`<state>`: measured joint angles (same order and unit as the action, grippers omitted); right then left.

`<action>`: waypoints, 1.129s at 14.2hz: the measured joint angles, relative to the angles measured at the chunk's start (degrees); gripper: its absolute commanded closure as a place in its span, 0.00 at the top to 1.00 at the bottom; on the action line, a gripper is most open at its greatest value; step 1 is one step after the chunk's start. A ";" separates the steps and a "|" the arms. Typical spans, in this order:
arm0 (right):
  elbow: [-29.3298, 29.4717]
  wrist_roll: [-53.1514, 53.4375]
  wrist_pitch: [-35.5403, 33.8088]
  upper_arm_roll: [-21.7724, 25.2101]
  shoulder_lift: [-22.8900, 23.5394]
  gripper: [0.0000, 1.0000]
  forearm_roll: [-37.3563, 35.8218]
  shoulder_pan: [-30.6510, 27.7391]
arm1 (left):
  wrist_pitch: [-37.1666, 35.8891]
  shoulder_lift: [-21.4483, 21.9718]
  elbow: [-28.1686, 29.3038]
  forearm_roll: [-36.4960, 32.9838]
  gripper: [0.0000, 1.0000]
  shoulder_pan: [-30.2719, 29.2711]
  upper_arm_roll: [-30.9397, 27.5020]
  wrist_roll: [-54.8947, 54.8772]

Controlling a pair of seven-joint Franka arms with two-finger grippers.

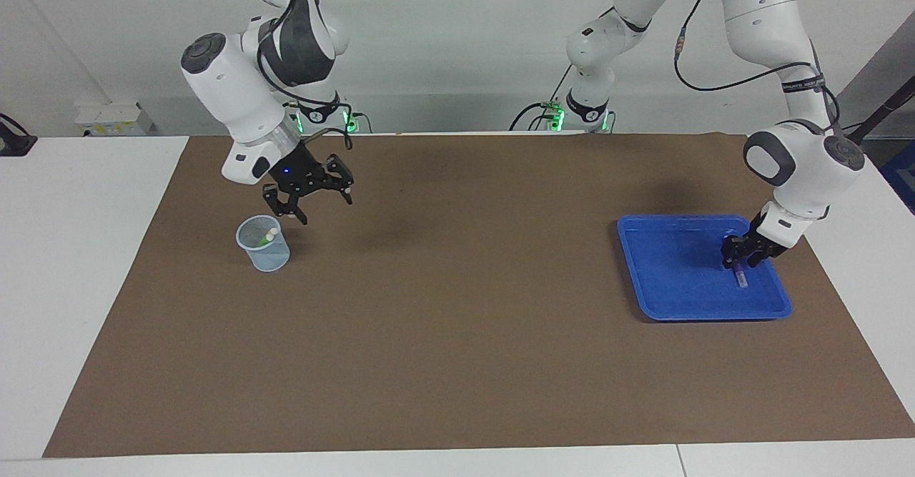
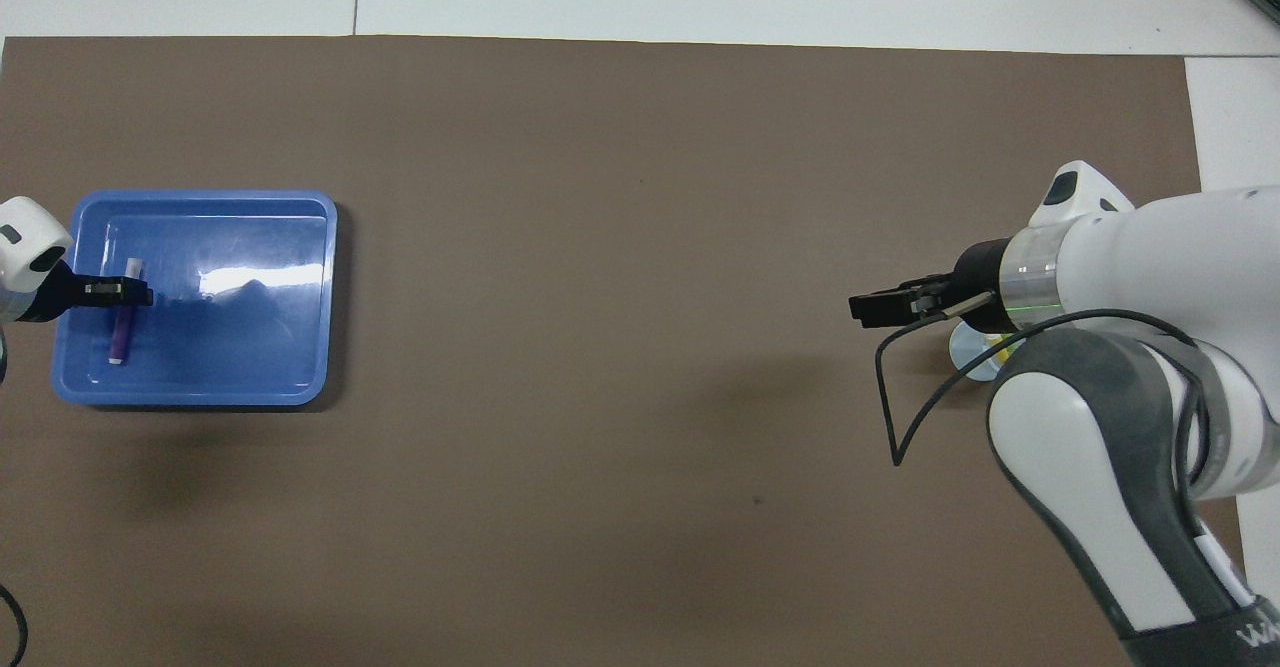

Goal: Transfer and insert pens with both arms
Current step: 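Grasp the purple pen with the left gripper while the right gripper returns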

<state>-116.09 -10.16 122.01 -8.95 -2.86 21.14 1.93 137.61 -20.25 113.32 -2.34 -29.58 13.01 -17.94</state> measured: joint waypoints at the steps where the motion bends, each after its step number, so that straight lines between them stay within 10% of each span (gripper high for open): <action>1: 0.55 4.27 0.78 -0.10 0.08 1.00 1.26 1.54 | 0.22 -0.26 -0.04 0.00 0.37 0.07 0.07 0.00; 3: 1.22 12.35 3.02 -0.15 0.31 1.00 4.31 4.46 | 0.34 -0.41 -0.27 -0.01 0.00 0.19 0.22 0.00; 16: 1.53 44.50 11.78 -0.28 0.66 1.00 11.71 16.06 | -4.95 -0.47 -3.73 -0.01 0.00 1.79 0.46 5.91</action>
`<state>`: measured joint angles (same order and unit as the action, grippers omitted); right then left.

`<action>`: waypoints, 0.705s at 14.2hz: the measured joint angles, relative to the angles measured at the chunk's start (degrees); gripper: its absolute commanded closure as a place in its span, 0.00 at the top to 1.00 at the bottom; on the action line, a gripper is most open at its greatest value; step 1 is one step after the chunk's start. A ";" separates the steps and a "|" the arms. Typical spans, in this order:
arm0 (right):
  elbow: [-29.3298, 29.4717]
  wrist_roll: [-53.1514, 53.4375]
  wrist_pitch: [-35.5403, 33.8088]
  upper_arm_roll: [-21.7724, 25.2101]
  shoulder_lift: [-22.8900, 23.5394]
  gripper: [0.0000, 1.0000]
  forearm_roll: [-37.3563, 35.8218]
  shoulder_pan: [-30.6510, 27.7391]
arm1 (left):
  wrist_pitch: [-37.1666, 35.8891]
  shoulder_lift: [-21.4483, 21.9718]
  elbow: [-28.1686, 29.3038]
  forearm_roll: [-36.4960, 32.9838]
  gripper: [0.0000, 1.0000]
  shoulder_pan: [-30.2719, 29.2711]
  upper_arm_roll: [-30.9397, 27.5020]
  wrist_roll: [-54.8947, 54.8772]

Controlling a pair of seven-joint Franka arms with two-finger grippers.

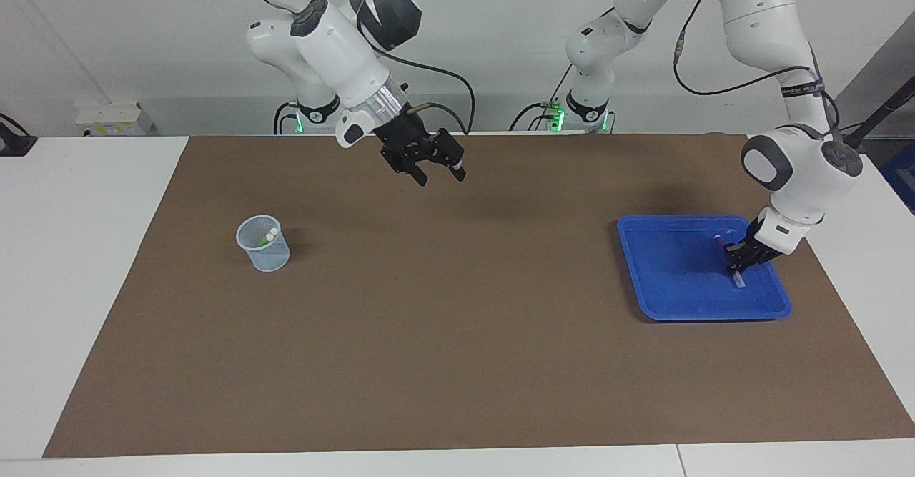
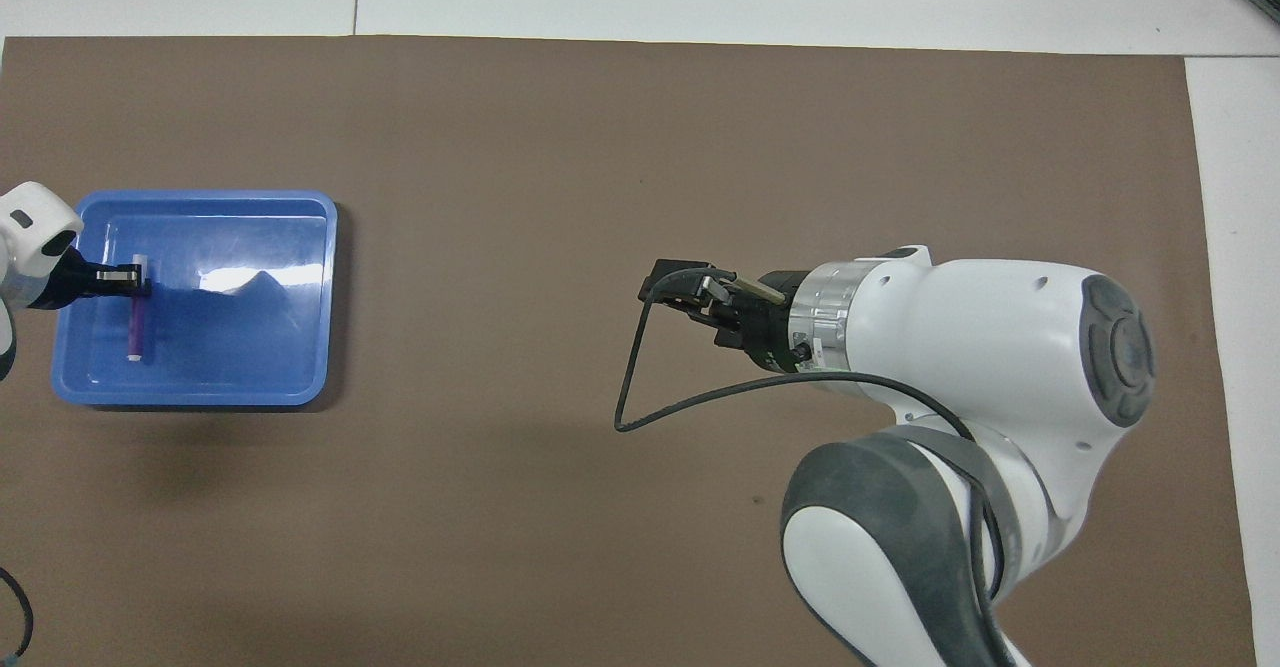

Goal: Transfer and insert pens with both arms
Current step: 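Grasp the purple pen with the left gripper while the right gripper returns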

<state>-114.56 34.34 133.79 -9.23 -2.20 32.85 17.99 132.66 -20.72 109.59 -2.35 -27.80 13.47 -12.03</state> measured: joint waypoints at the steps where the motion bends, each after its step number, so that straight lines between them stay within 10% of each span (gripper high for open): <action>1: 0.00 0.52 0.08 0.00 0.01 1.00 0.42 0.06 | -2.97 0.04 -1.87 0.00 0.00 1.00 0.08 2.85; 10: 0.01 2.55 0.16 0.03 0.03 1.00 1.84 1.64 | -18.54 8.25 -6.56 11.78 0.00 5.55 1.39 28.42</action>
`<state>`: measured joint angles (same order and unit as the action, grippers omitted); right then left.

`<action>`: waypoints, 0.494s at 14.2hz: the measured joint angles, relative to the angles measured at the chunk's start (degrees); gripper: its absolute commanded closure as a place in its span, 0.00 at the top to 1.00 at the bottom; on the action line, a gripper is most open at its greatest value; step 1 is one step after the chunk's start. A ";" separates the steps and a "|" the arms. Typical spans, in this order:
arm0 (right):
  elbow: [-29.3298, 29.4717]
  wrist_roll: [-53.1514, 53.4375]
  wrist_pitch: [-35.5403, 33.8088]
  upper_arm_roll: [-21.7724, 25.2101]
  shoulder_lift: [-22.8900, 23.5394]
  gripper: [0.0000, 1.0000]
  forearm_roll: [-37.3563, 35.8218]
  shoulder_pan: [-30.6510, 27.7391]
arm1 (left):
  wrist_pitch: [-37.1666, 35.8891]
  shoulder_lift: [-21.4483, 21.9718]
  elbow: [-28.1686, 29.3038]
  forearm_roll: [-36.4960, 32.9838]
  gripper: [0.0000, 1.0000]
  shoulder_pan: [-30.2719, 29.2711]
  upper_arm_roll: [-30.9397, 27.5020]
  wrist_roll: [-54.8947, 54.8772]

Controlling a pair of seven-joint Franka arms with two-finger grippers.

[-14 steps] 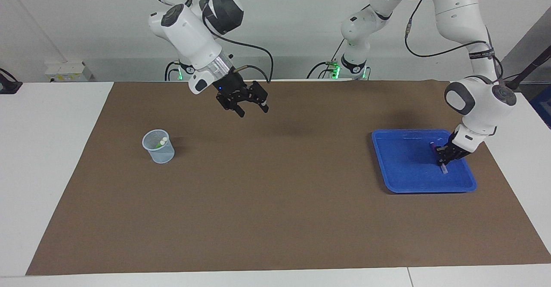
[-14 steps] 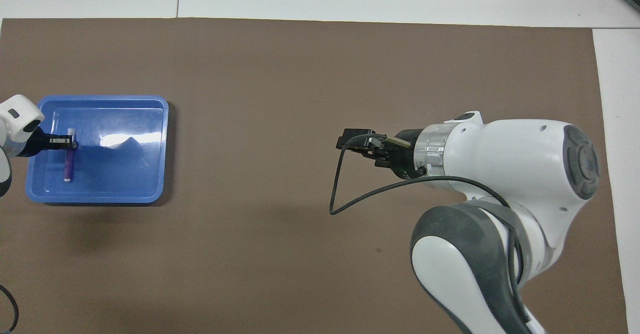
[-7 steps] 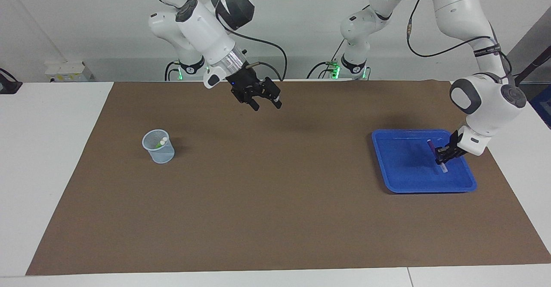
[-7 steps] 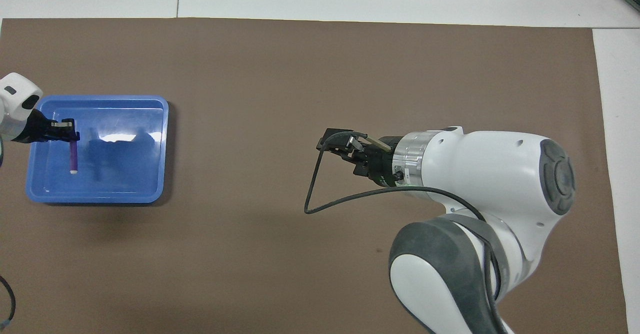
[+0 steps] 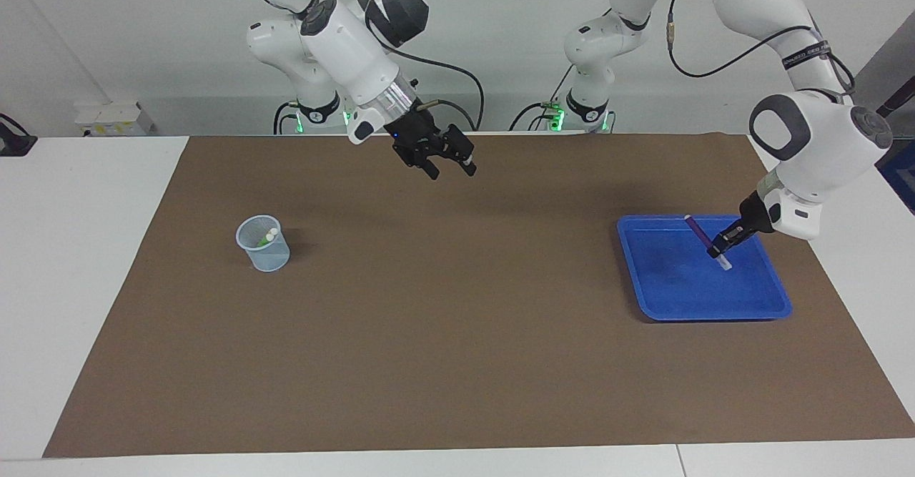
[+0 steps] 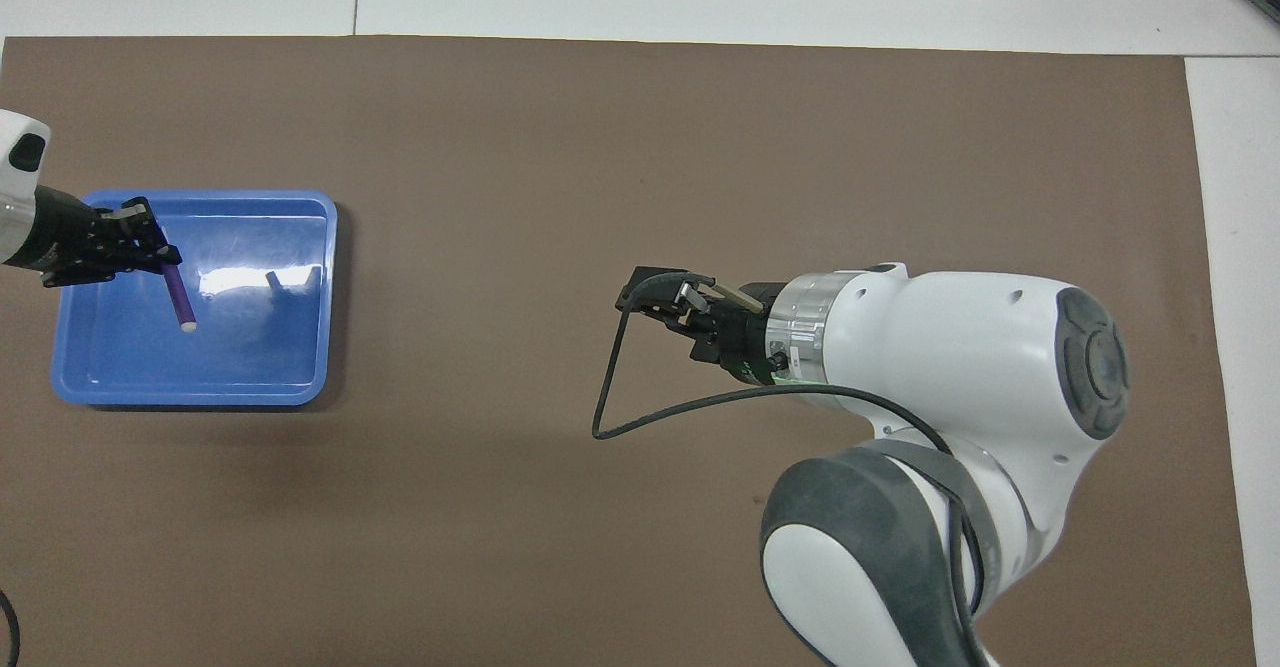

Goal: Transfer and insert pens with both arms
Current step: 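Grasp the purple pen with the left gripper while the right gripper returns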

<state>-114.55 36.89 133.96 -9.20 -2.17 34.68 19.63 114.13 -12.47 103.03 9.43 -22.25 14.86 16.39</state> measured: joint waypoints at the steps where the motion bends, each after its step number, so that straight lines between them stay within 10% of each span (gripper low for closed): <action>1: 0.00 0.00 0.00 0.02 0.00 1.00 0.00 0.00 | -1.08 1.16 0.02 1.77 0.00 0.47 0.04 3.19; 7: 0.00 0.00 0.00 0.16 0.05 1.00 0.00 0.00 | -3.82 7.85 1.28 10.71 0.00 4.48 0.16 25.90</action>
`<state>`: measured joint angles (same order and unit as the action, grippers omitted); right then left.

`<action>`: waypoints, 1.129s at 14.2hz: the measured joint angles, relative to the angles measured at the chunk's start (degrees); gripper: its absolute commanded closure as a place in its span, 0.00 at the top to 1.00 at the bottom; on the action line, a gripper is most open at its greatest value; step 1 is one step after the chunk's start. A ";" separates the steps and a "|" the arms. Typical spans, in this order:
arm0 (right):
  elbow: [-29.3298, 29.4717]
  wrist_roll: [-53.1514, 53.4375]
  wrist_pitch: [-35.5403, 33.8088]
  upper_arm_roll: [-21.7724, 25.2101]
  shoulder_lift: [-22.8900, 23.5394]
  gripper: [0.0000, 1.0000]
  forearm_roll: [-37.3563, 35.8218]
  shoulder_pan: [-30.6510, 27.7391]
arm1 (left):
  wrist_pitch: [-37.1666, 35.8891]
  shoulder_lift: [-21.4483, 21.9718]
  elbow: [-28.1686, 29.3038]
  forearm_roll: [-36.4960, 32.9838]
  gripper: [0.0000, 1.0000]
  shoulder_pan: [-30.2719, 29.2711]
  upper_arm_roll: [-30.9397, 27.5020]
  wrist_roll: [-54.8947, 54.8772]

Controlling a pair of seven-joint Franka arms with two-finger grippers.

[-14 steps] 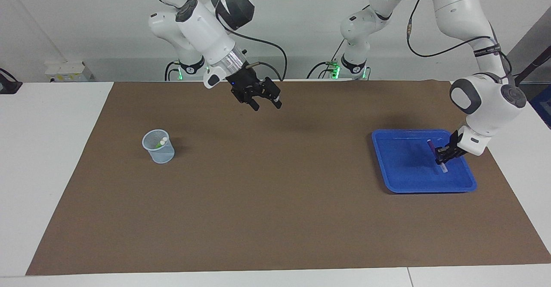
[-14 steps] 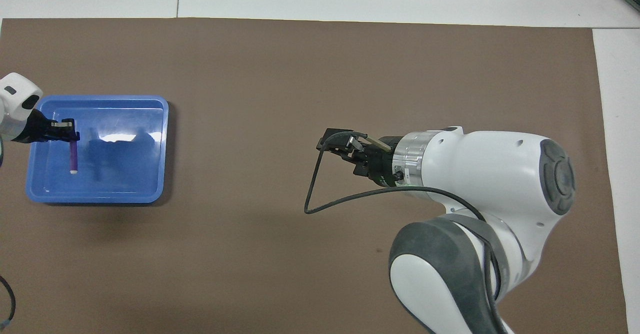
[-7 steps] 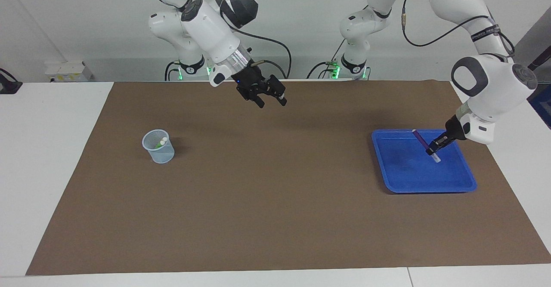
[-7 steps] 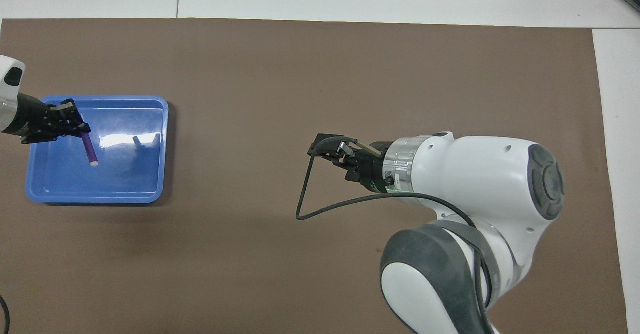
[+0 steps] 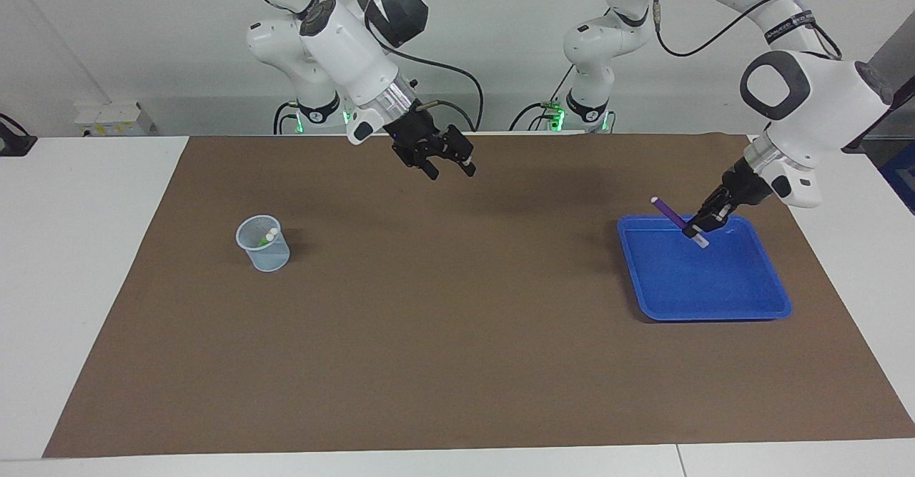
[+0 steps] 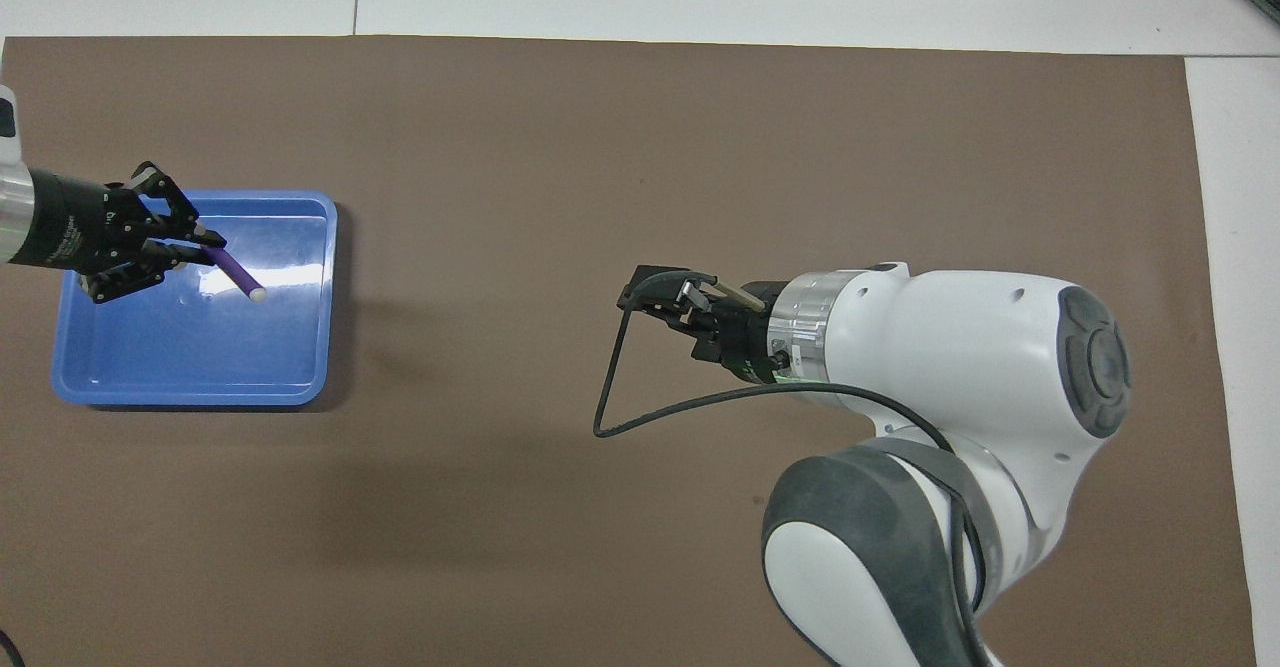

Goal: Transfer and insert pens with both arms
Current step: 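Grasp the purple pen with the left gripper while the right gripper returns, then pass the purple pen from the left gripper to the right gripper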

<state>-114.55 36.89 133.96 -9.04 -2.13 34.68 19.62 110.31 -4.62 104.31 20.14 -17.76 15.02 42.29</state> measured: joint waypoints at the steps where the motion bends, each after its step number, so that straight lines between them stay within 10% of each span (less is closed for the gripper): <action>1: 0.00 0.00 0.00 0.02 0.01 1.00 0.00 0.00 | 0.00 1.90 1.06 1.10 0.00 1.17 0.01 4.05; 16: 0.11 2.10 10.75 -0.26 0.54 1.00 2.33 6.54 | 19.16 22.48 21.63 5.20 0.00 26.03 0.18 56.82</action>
<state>-114.44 38.99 144.71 -9.30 -1.58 37.02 26.17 129.47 17.86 125.94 25.35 8.27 15.20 99.11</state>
